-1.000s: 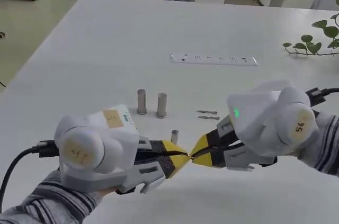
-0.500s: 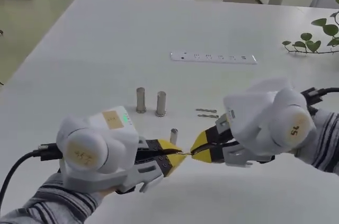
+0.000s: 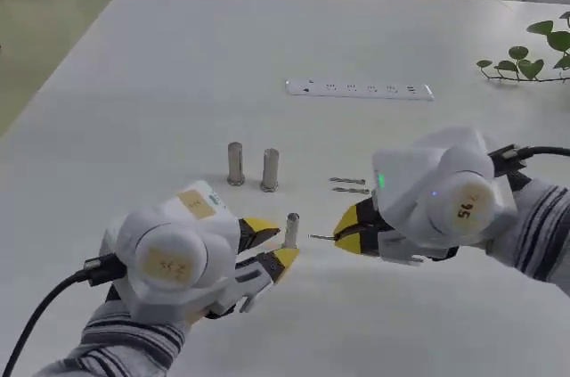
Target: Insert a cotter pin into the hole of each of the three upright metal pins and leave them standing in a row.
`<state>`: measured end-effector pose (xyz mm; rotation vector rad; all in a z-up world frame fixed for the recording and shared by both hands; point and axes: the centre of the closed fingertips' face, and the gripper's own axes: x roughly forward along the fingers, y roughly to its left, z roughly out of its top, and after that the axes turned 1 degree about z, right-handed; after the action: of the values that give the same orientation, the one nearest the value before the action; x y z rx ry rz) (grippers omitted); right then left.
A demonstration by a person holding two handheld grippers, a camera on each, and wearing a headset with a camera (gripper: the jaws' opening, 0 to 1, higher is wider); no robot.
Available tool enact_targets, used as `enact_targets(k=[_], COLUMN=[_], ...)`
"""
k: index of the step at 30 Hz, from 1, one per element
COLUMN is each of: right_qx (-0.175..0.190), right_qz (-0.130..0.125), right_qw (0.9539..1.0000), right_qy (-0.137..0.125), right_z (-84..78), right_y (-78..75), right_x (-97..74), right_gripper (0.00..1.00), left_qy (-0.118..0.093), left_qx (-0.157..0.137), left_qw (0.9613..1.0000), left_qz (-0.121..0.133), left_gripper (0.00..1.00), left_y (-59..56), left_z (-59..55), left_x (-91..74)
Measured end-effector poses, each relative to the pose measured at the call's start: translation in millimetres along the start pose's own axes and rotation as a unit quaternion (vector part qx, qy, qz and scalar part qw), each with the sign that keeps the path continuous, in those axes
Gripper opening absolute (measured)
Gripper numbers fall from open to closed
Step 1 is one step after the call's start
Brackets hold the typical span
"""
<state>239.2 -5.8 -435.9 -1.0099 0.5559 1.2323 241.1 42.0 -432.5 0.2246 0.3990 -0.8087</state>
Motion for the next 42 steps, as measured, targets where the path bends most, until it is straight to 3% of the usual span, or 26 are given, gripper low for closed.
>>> enact_targets(k=[4,7,16,26,42], right_qx=[0.012,0.023,0.039,0.041,0.031], right_qz=[-0.013,-0.014,-0.009,-0.005,0.0], right_qw=[0.9997,0.9995,0.999,0.9989,0.9994], right_qy=[0.017,0.018,0.02,0.02,0.016], right_z=[-8.3,-10.5,-11.6,-9.1,-1.2], right_y=[-8.6,-11.7,-14.9,-16.1,-16.5], right_x=[4.3,7.3,18.1,23.1,25.8], right_gripper=[0.0,0.0,0.0,0.0,0.0], left_qy=[0.003,0.003,0.008,0.003,0.004], left_qx=[-0.002,-0.022,-0.059,-0.092,-0.049], left_qw=[0.9997,0.9991,0.9967,0.9941,0.9973], left_qz=[0.022,0.037,0.055,0.058,0.054], left_gripper=[0.16,0.16,0.13,0.08,0.05], left_y=[6.9,11.2,11.2,13.0,10.5], left_z=[-1.5,-3.2,-15.0,-20.9,-21.9], left_x=[7.5,15.7,34.5,40.2,41.8])
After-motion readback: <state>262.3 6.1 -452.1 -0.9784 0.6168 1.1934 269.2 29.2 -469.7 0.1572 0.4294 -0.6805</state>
